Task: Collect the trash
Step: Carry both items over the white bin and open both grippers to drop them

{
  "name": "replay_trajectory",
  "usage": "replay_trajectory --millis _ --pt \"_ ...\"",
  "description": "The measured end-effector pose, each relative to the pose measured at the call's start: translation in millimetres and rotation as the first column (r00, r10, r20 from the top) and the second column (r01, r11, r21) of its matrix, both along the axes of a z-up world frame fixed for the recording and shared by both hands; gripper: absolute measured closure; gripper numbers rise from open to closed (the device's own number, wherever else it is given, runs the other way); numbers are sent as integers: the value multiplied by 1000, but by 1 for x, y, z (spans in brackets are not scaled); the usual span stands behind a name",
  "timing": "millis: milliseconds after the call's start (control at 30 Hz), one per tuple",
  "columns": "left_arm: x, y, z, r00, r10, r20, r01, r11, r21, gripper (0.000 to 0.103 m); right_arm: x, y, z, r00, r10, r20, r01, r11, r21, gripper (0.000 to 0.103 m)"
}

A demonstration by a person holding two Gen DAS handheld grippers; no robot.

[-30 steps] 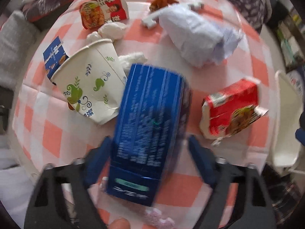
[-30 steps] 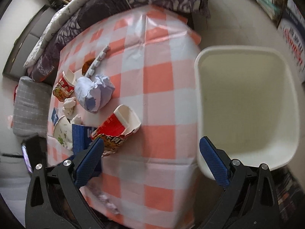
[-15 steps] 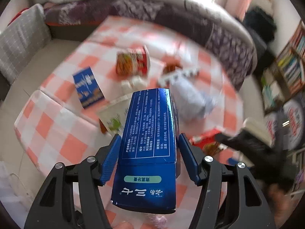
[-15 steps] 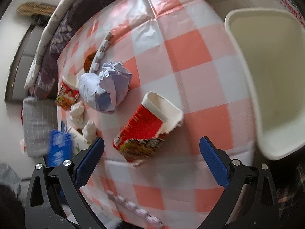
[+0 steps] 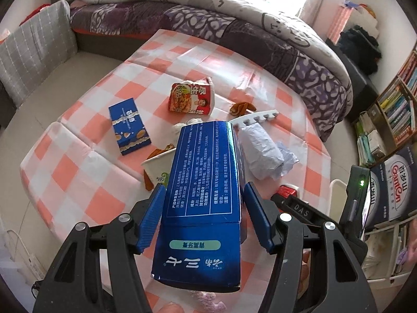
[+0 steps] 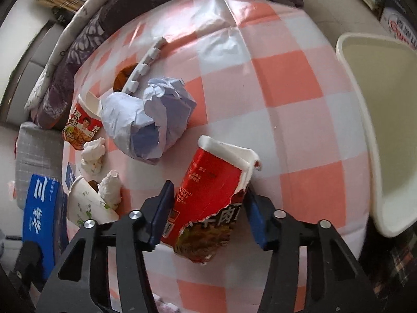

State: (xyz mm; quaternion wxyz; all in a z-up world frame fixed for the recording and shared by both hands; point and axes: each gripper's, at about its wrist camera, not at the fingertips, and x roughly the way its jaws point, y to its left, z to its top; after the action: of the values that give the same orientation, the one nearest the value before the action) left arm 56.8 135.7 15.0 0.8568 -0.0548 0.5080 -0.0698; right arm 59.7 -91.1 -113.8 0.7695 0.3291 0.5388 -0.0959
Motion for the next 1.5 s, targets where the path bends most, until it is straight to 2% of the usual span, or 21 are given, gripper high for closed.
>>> replay_trajectory --millis 133,400,567,700,867,967,1000,1100,1133,1500 --pt "2 -11 2 1000 -8 28 9 1000 -2 42 -5 -4 13 998 43 37 -41 998 -51 58" --pt "-6 -42 10 995 -46 92 49 998 -28 42 -21 -24 57 984 112 141 -77 970 -231 58" --pt "-11 -75 8 987 -110 118 114 993 -34 41 -37 -54 72 980 113 161 -58 948 -312 58" --pt "-15 -104 2 978 -170 118 176 983 -42 41 -50 -83 74 987 89 137 -36 936 -349 58" --pt "-22 -145 -8 961 -252 112 257 965 -39 41 -66 -122 69 996 39 78 -7 927 -375 57" --pt "-24 -165 -15 952 -290 99 296 953 -57 41 -74 -141 67 998 16 56 6 926 -377 51" --pt "-25 -173 -18 948 -304 92 310 948 -66 41 -79 -148 66 999 -1 54 21 926 -377 49" --pt "-27 -192 -26 939 -336 76 342 936 -81 41 -90 -168 68 997 -57 60 75 923 -378 32" --pt "-28 -201 -29 934 -351 68 356 931 -85 41 -95 -176 70 994 -81 67 100 921 -376 30" --pt "-45 -262 -54 890 -456 16 455 885 -95 41 -118 -220 77 978 -179 104 204 924 -324 25"
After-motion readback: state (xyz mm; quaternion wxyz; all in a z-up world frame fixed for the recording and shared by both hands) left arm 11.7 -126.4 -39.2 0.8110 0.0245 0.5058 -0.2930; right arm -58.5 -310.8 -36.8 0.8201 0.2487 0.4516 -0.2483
